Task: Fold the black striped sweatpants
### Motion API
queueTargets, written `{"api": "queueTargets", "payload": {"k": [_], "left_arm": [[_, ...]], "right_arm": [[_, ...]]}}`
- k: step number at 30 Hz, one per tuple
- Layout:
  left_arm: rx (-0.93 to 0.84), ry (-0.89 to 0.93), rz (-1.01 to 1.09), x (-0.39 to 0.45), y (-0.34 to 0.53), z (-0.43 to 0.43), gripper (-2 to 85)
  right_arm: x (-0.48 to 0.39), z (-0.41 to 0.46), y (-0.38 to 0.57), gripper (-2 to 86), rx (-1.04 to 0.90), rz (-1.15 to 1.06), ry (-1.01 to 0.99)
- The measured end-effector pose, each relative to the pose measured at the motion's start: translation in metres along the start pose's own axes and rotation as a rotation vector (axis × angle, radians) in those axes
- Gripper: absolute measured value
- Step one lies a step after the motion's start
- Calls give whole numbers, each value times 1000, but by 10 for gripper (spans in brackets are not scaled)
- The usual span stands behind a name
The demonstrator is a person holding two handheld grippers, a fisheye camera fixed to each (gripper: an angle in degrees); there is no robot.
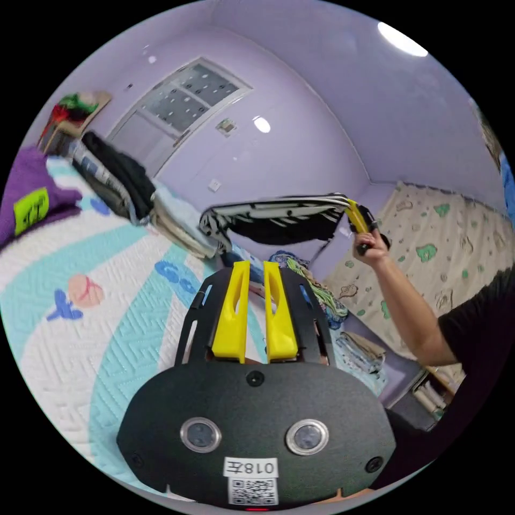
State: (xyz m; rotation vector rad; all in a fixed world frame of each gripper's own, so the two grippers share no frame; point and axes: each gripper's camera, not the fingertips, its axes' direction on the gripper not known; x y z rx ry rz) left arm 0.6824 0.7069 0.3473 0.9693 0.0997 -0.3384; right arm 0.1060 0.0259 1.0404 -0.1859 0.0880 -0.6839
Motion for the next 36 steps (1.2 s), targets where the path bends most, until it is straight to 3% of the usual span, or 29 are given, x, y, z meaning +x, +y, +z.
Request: {"api": "queueTargets", "payload": {"k": [4, 6, 12, 15, 21, 25, 29, 31, 34, 36], "left_arm": [[13, -4, 178, 67, -20, -30, 62], [42, 78, 213, 120, -33, -39, 75], [-192, 315, 660, 341, -25, 7, 126], [-309, 355, 883, 422, 3, 25, 135], [-457, 447, 992, 481, 3, 38, 135], [-513, 452, 1096, 511, -9, 24, 151], [-596, 359, 1231, 536, -7, 22, 154], [-600, 256, 1281, 542, -2, 21, 112], [-570, 217, 1213, 528, -15, 12, 76], [-639, 267, 996, 495, -41, 13, 67]], "right_arm": [[-83, -150, 21, 39, -54, -212, 8], [-106, -205, 48, 40, -78, -241, 8], [-91, -313, 179, 41, -139, 15, 158], [-69, -353, 237, 38, -92, 166, 120], [-67, -417, 289, 29, -35, 227, 83], [-82, -442, 302, 27, -82, 167, 164], [-104, -437, 311, 29, -196, 80, 241], [-124, -426, 319, 30, -283, 7, 303], [-145, -427, 328, 32, -324, -59, 386], [-151, -440, 334, 23, -292, -46, 351]]}}
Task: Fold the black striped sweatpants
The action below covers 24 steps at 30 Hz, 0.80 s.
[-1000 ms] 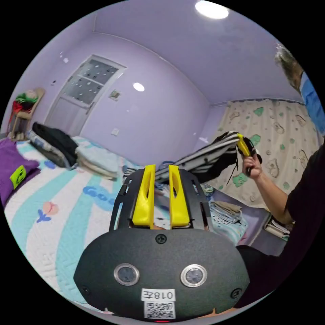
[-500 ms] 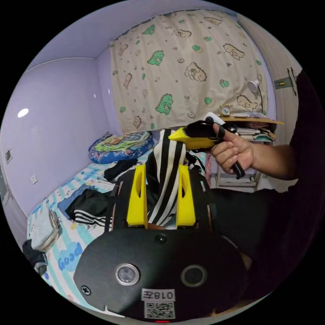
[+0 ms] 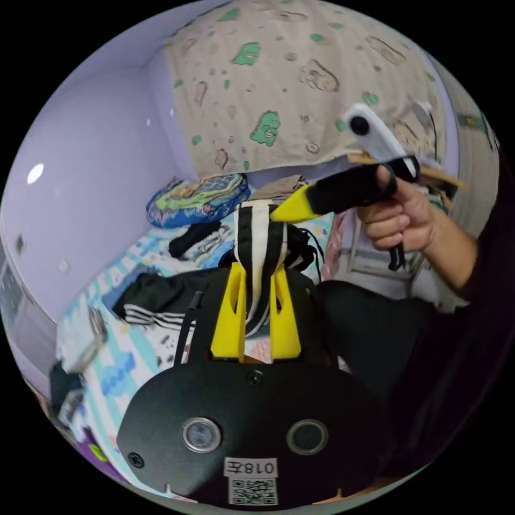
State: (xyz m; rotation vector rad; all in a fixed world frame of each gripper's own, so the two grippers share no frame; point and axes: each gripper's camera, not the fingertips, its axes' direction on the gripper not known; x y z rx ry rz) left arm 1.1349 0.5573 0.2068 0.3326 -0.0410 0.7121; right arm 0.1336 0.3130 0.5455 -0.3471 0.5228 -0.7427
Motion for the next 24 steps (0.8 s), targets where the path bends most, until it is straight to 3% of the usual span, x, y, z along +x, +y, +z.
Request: {"api": "queueTargets", "payload": {"k": [4, 6, 9, 18, 24], "left_arm": [[91, 141, -355, -66, 50, -25, 64], [201, 268, -573, -105, 93, -43, 64], [315, 402, -710, -132, 137, -62, 63], [397, 587, -652, -153, 189, -141, 63], [381, 566, -572, -158, 212, -187, 64]], "right_arm": [[-3, -43, 39, 13, 165, -1, -138], [-12, -44, 53, 20, 138, -36, -160], [-34, -23, 69, 61, 35, -86, -104], [-111, 23, 105, 115, -9, -393, 143], [-142, 14, 128, 58, -34, -458, 138]]}}
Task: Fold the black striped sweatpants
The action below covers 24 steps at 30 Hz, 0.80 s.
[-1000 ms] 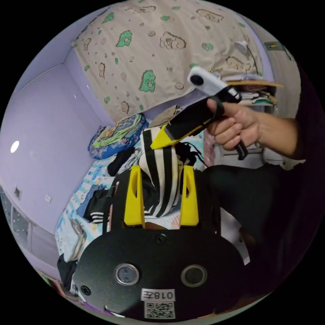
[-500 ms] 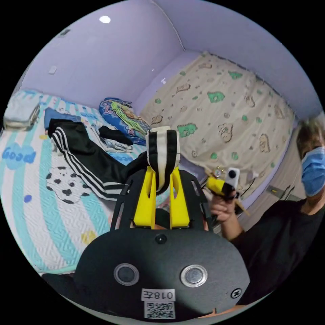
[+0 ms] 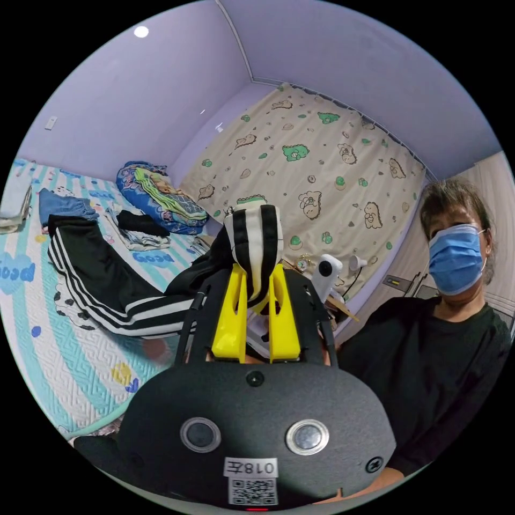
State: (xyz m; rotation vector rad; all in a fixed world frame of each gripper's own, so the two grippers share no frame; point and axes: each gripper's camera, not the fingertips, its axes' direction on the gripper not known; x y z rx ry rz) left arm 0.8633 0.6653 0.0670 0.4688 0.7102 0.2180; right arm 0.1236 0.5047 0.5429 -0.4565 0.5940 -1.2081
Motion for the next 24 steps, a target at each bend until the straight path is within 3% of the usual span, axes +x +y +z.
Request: {"api": "queueTargets", "payload": {"k": [7, 11, 16, 20, 24], "left_arm": [[-9, 173, 52, 0, 15, -45, 66], [94, 334, -8, -20, 36, -76, 60], [240, 396, -73, -33, 63, -119, 43], [348, 229, -76, -21, 73, -176, 36], [206, -74, 102, 31, 26, -216, 33]], "right_arm": [[-4, -46, 34, 22, 83, 57, -237], [-3, -64, 54, 14, 157, 130, -350], [1, -89, 91, 10, 275, 292, -455], [6, -114, 118, 8, 371, 455, -392], [-15, -156, 94, 6, 336, 417, -70]]}}
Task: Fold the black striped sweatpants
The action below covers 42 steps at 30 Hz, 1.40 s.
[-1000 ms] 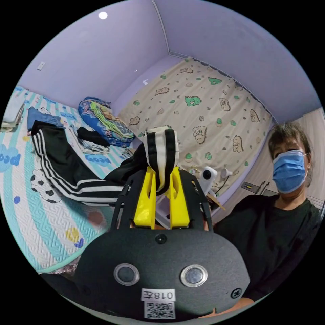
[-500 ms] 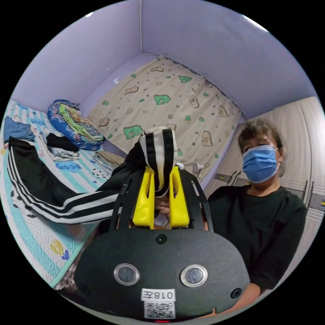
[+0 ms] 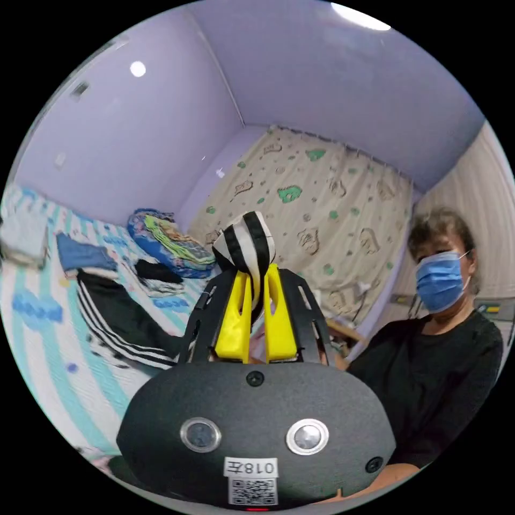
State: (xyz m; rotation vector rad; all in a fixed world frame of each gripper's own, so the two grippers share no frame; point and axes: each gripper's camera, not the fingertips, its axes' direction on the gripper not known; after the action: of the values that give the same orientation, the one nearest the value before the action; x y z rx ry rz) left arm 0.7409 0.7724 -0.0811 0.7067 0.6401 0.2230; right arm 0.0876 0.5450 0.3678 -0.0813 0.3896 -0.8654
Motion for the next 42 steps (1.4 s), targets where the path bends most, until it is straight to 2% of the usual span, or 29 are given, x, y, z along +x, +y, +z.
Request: {"api": "queueTargets", "payload": {"k": [3, 6, 10, 13, 18, 25, 28, 30, 33, 36, 38, 42], "left_arm": [[-135, -196, 223, 50, -65, -1, 32], [-192, -396, 394, 103, -130, -1, 30], [-217, -567, 533, 167, -199, -2, 28], [-231, -705, 623, 221, -245, 6, 27], [-164, -823, 745, 313, -297, 31, 25], [-59, -704, 819, 386, -320, 98, 26], [-27, -534, 795, 398, -322, 136, 29], [-4, -383, 747, 398, -321, 165, 30], [47, -202, 681, 386, -313, 190, 30], [90, -72, 616, 358, -299, 204, 30], [93, -41, 584, 330, -286, 208, 31], [93, -84, 475, 230, -241, 201, 31]], "right_arm": [[-54, 0, -48, 5, -42, -253, 255], [-109, 9, -98, 4, -63, -485, 471], [-182, 20, -158, 2, -57, -746, 730], [-229, 26, -195, 2, -37, -859, 900], [-282, 10, -246, 4, 52, -874, 1073], [-309, -43, -315, 8, 134, -808, 1395], [-308, -69, -342, 8, 168, -773, 1597], [-310, -90, -360, 9, 223, -704, 1656], [-321, -126, -386, 9, 383, -561, 1622], [-321, -122, -400, 9, 497, -531, 1618], [-312, -100, -409, 9, 520, -534, 1606], [-268, 10, -428, 10, 478, -571, 1503]]}}
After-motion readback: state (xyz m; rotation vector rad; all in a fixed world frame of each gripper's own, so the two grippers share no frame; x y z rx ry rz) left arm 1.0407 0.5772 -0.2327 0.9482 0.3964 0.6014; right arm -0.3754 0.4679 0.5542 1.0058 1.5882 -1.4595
